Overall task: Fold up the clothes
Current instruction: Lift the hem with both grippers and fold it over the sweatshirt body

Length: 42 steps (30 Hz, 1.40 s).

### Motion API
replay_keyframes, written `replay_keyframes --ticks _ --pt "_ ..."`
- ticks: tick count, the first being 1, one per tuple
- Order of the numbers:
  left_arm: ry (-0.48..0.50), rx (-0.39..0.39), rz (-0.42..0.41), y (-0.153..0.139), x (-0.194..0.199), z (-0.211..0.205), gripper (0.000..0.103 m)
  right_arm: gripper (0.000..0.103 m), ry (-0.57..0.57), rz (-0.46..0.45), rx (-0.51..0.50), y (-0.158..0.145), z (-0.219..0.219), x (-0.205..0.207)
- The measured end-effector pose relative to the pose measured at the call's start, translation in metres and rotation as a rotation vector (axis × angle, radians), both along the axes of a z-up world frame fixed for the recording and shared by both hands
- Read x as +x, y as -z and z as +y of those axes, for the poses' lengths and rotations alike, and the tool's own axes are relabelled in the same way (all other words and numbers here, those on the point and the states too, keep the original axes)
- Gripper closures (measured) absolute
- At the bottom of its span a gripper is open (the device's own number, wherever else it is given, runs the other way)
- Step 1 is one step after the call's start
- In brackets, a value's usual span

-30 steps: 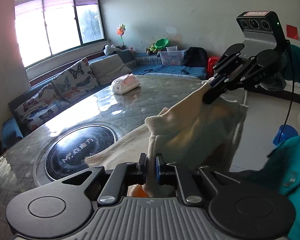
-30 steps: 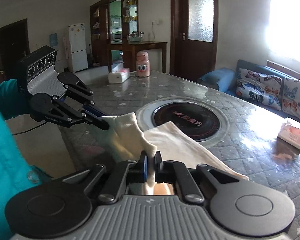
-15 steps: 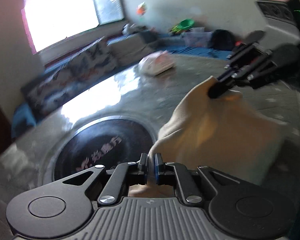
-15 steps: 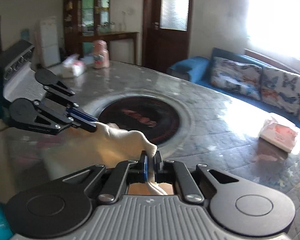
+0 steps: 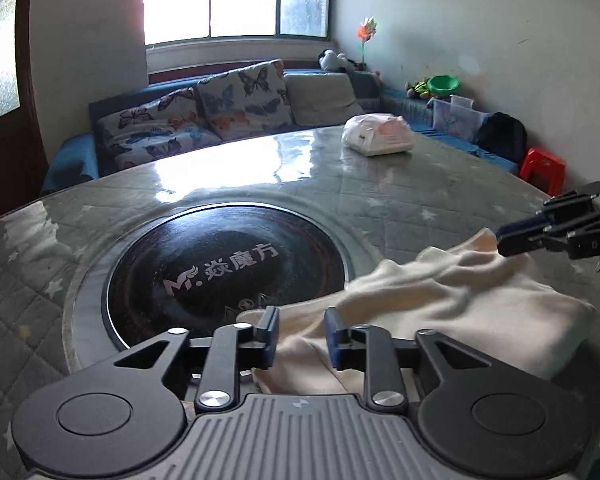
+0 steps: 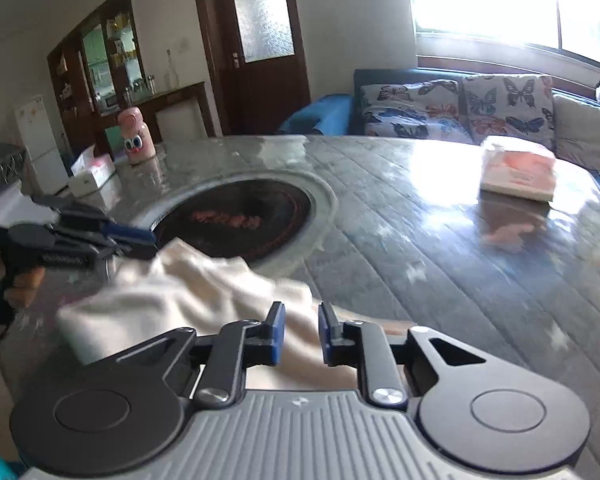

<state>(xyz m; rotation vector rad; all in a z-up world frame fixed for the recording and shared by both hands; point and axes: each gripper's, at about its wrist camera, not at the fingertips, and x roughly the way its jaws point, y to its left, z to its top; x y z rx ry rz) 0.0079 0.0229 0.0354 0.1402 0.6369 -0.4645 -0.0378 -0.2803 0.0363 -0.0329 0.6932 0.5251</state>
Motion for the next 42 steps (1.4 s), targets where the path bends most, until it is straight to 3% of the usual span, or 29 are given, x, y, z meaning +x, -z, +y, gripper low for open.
replay_keyframes --ticks 5,9,12,16,18,21,23,28,31,35,37,39,42 --pt "0.007 0.062 0.015 0.011 -0.004 -0.012 0.071 0.080 0.034 0.030 -0.023 0.012 -0.015 -0.010" --pt "0.010 0.062 0.011 0.013 0.001 -0.014 0.072 0.064 0.068 -0.009 -0.006 0.015 -0.016 -0.007" --pt "0.016 0.077 0.009 0.016 0.004 -0.016 0.073 0.064 0.067 -0.002 -0.005 0.019 -0.014 0.001" --pt "0.030 0.082 0.007 0.017 0.004 -0.017 0.074 0.072 0.025 0.018 -0.020 0.025 -0.008 0.004" --pt "0.055 0.111 -0.008 0.019 0.004 -0.020 0.076 0.085 0.023 0.007 -0.041 0.024 -0.006 0.002" --pt "0.088 0.150 -0.031 0.022 0.003 -0.025 0.092 0.092 0.025 0.003 -0.046 0.022 -0.006 0.002" --pt "0.086 0.170 -0.046 0.020 0.002 -0.028 0.095 0.095 0.022 -0.020 -0.078 0.020 -0.001 0.002" --pt "0.042 0.149 -0.086 0.011 0.004 -0.028 0.096 0.095 0.049 -0.084 -0.112 0.007 0.003 -0.002" --pt "0.039 0.147 -0.043 0.021 0.011 -0.030 0.095 0.090 0.048 -0.027 -0.153 0.021 0.005 0.008" --pt "0.023 0.046 -0.014 0.012 0.015 -0.023 0.087 0.089 0.066 -0.047 -0.101 0.004 0.003 0.005" --pt "0.028 -0.008 -0.019 0.002 0.015 -0.020 0.078 0.088 0.061 -0.052 -0.044 -0.007 0.002 0.008" --pt "0.042 -0.051 -0.031 -0.008 0.015 -0.020 0.059 0.087 0.050 -0.047 0.005 -0.012 0.004 0.013" --pt "0.083 -0.046 -0.031 -0.012 0.016 -0.032 0.056 0.083 0.036 -0.012 0.046 -0.010 0.010 0.030"
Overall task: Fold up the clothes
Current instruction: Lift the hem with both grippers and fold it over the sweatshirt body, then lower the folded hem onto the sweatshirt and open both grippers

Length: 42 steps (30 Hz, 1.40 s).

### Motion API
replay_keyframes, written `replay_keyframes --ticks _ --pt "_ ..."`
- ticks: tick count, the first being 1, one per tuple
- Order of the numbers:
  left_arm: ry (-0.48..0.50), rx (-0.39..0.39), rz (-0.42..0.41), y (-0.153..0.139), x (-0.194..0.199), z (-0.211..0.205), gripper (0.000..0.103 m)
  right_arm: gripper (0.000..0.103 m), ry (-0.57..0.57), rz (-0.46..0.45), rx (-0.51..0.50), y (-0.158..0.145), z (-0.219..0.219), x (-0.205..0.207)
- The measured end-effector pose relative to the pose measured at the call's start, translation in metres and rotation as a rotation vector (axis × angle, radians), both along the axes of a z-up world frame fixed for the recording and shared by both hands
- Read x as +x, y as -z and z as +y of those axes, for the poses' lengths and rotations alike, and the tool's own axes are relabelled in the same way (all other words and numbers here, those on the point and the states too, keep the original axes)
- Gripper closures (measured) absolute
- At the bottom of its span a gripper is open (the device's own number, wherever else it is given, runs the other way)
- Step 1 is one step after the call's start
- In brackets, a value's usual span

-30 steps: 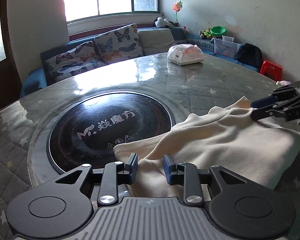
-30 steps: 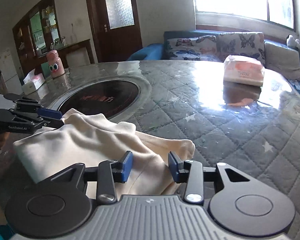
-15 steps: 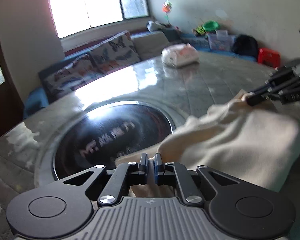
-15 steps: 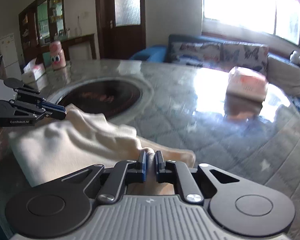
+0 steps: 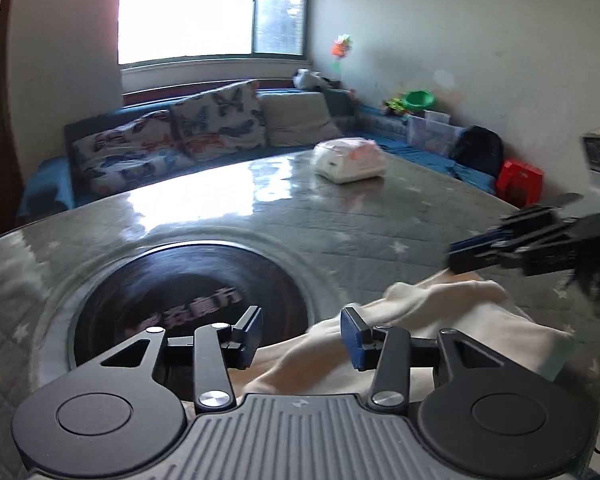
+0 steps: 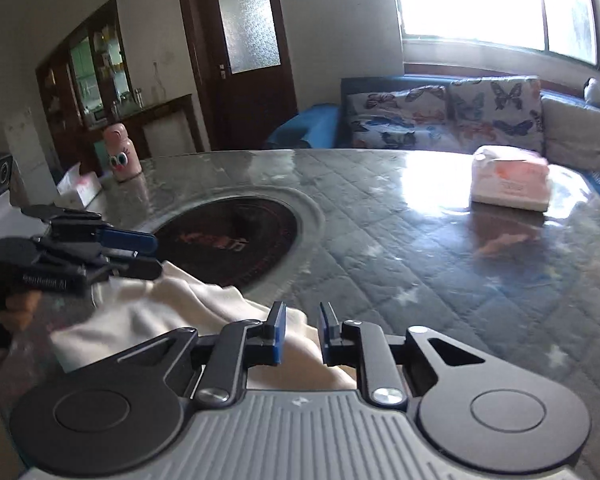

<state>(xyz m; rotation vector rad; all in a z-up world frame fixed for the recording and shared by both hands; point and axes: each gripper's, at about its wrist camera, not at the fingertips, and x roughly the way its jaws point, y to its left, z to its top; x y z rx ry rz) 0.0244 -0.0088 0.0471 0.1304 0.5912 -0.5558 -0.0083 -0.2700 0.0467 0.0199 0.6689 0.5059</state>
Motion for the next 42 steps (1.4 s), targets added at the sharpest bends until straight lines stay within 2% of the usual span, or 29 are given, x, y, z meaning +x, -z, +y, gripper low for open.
replay_keyframes --ticks 4,7,10,11,12,15,20,24,25,27,29,35,38,42 --pt "0.021 0.039 0.077 0.016 0.012 -0.017 0.056 0.081 0.025 0.073 0.014 0.017 0.007 0.021" --pt "0.028 0.058 0.100 0.025 0.015 -0.025 0.056 0.079 0.056 0.106 0.028 0.028 0.007 0.026" --pt "0.041 0.056 0.100 0.027 0.015 -0.025 0.066 0.079 0.036 0.110 0.044 0.033 0.007 0.026" --pt "0.045 0.062 0.093 0.027 0.014 -0.026 0.074 0.083 0.020 0.107 0.041 0.033 0.008 0.024" --pt "0.047 0.068 0.086 0.027 0.013 -0.026 0.079 0.093 0.014 0.098 0.028 0.033 0.011 0.024" --pt "0.038 0.083 0.051 0.023 0.010 -0.028 0.085 0.097 0.009 0.065 -0.006 0.032 0.019 0.021" --pt "0.020 0.126 0.021 0.020 0.013 -0.034 0.084 0.098 0.021 -0.041 -0.077 0.018 0.030 0.016" --pt "0.007 0.153 0.047 0.031 0.020 -0.036 0.075 0.095 0.018 -0.005 -0.132 0.031 0.037 0.025" --pt "0.003 0.149 0.048 0.030 0.020 -0.035 0.073 0.093 0.017 -0.011 -0.134 0.031 0.037 0.024" --pt "-0.013 0.143 0.048 0.027 0.019 -0.031 0.062 0.089 0.018 -0.025 -0.141 0.027 0.038 0.021" --pt "-0.030 0.139 0.037 0.023 0.017 -0.024 0.060 0.089 0.023 -0.049 -0.148 0.021 0.039 0.015" --pt "-0.111 0.084 0.013 0.006 0.005 -0.011 0.063 0.089 -0.056 -0.053 -0.110 0.013 0.047 -0.007" --pt "-0.078 0.028 0.027 0.004 -0.006 -0.014 0.066 0.088 -0.086 -0.031 -0.102 0.017 0.056 -0.008" --pt "-0.038 0.029 0.046 0.012 -0.016 -0.025 0.069 0.088 -0.079 0.004 -0.125 0.031 0.061 -0.004"
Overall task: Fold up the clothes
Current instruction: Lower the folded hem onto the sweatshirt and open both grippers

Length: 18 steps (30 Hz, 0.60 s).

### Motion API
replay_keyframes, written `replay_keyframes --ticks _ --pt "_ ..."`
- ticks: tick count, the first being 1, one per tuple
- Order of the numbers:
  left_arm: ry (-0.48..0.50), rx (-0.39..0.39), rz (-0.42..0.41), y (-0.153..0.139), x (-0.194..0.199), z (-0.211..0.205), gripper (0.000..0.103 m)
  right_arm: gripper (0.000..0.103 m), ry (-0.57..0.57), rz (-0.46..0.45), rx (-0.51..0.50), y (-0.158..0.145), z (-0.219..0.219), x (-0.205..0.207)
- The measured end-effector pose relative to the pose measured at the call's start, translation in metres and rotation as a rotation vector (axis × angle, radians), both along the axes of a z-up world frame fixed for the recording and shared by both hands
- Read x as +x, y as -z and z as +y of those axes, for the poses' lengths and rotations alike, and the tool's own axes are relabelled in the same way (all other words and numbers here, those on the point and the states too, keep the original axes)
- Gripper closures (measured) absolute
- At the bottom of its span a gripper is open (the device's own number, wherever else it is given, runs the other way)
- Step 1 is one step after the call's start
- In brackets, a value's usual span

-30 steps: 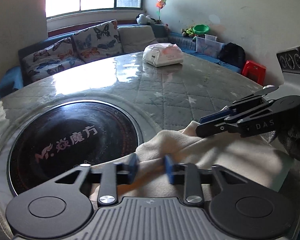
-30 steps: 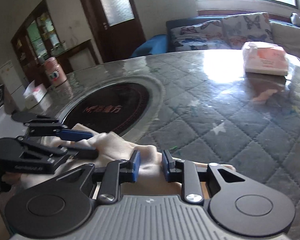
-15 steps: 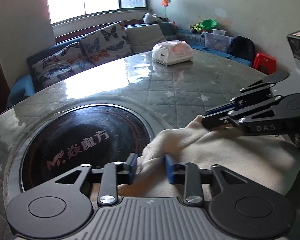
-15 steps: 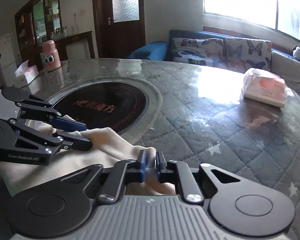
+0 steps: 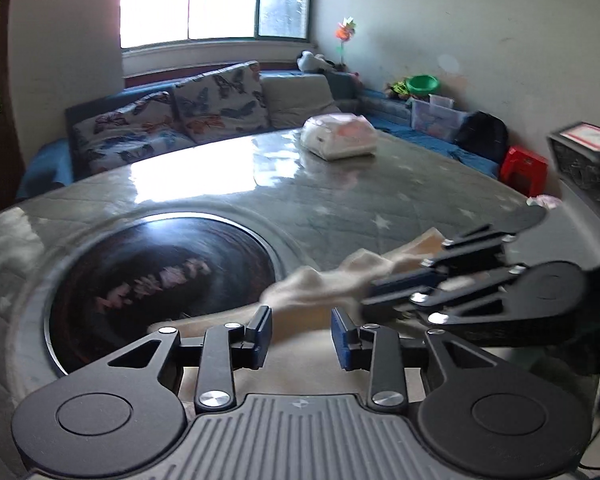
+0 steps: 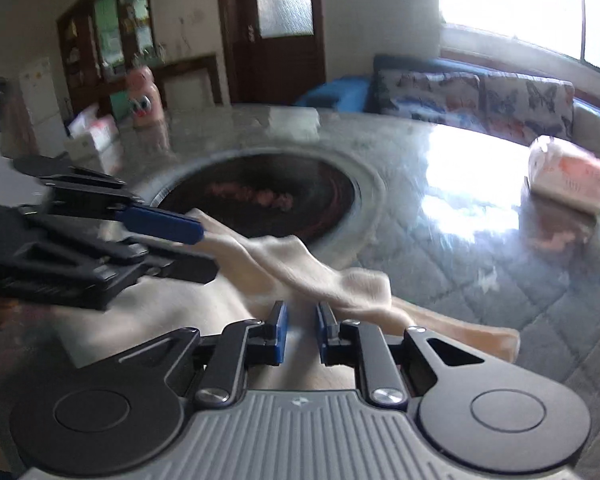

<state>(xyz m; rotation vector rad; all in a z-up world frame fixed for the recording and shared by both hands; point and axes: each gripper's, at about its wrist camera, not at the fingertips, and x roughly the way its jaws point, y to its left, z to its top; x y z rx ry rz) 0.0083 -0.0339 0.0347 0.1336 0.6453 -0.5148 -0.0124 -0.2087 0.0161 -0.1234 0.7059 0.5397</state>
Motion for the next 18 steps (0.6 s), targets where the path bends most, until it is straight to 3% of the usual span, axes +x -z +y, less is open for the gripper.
replay_keyframes --ticks 5,10,15,18 --pt "-0.041 -0.002 0.027 0.007 0.003 0.005 0.069 0.087 0.021 -0.026 0.028 -0.012 -0.008 -0.010" --pt "-0.051 -0.015 -0.008 -0.004 -0.013 0.008 0.070 0.085 -0.056 -0.071 0.033 -0.027 -0.009 -0.044" --pt "-0.016 -0.028 -0.021 -0.004 -0.043 0.000 0.070 0.085 -0.107 -0.114 -0.018 -0.022 0.001 -0.074" --pt "-0.009 0.013 -0.015 0.008 -0.055 -0.006 0.070 0.084 -0.147 -0.116 -0.060 -0.011 0.010 -0.084"
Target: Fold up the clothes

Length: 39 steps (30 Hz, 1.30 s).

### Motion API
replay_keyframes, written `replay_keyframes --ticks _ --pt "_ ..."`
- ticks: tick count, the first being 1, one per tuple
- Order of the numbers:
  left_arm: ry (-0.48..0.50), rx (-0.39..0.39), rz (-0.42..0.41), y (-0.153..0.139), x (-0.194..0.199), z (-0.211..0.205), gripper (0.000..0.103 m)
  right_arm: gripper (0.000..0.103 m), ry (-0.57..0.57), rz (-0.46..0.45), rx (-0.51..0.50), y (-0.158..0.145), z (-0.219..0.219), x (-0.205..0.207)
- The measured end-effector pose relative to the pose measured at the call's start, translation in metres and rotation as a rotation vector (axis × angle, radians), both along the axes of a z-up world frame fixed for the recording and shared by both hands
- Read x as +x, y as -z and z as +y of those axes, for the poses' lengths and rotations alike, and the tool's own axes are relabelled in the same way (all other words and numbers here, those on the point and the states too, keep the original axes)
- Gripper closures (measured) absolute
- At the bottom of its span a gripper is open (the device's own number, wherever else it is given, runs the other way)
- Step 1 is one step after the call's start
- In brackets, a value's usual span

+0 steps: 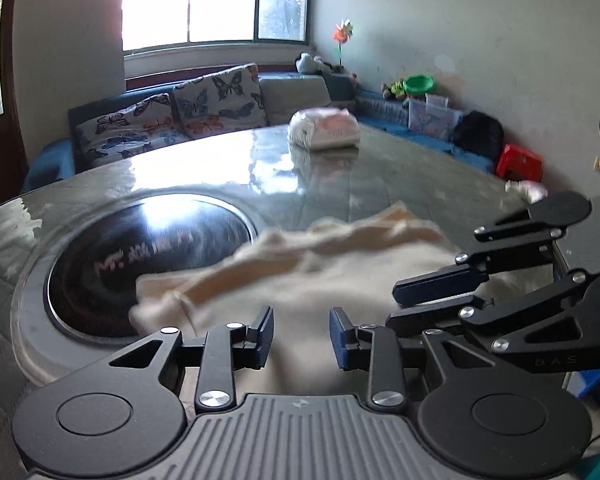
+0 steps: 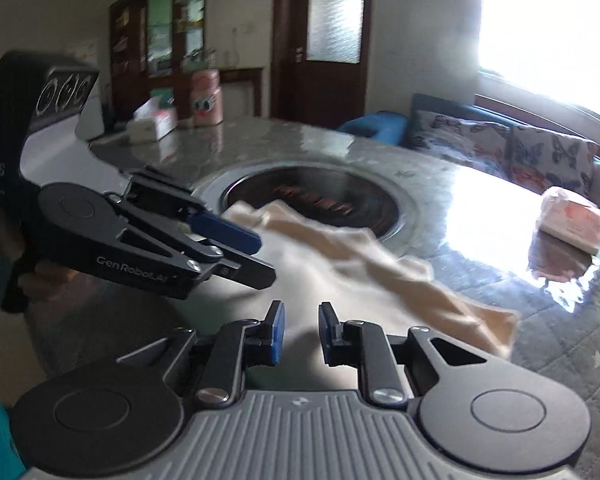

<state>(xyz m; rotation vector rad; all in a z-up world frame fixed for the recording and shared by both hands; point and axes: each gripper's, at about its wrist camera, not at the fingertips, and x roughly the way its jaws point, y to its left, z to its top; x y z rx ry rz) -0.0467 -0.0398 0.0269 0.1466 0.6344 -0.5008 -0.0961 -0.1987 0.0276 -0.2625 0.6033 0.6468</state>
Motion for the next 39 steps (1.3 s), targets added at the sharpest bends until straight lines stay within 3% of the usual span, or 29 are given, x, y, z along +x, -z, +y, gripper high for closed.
replay_keyframes --ticks 4,11,19,24,31,35,39 --pt "0.000 0.016 -0.011 0.009 -0.005 -0.001 0.069 0.082 -0.021 -0.086 -0.072 0.012 0.012 -0.012" --pt "-0.002 0.010 -0.063 -0.008 -0.015 0.000 0.069 0.082 0.057 -0.104 0.004 -0.006 -0.007 -0.022" --pt "-0.019 -0.023 -0.016 0.010 -0.020 0.000 0.068 0.079 0.094 -0.045 0.014 0.009 -0.023 -0.025" --pt "-0.036 -0.056 -0.033 -0.002 -0.021 0.007 0.068 0.079 0.127 -0.050 0.077 -0.005 -0.037 -0.027" --pt "-0.070 -0.077 0.000 0.008 -0.017 0.017 0.068 0.079 0.215 0.032 0.111 0.009 -0.061 -0.022" --pt "-0.061 -0.075 -0.011 0.001 -0.013 0.018 0.068 0.079 0.207 0.032 0.149 -0.005 -0.066 -0.009" --pt "-0.111 -0.075 0.015 0.003 0.002 0.026 0.067 0.079 0.242 0.026 0.154 -0.007 -0.068 0.022"
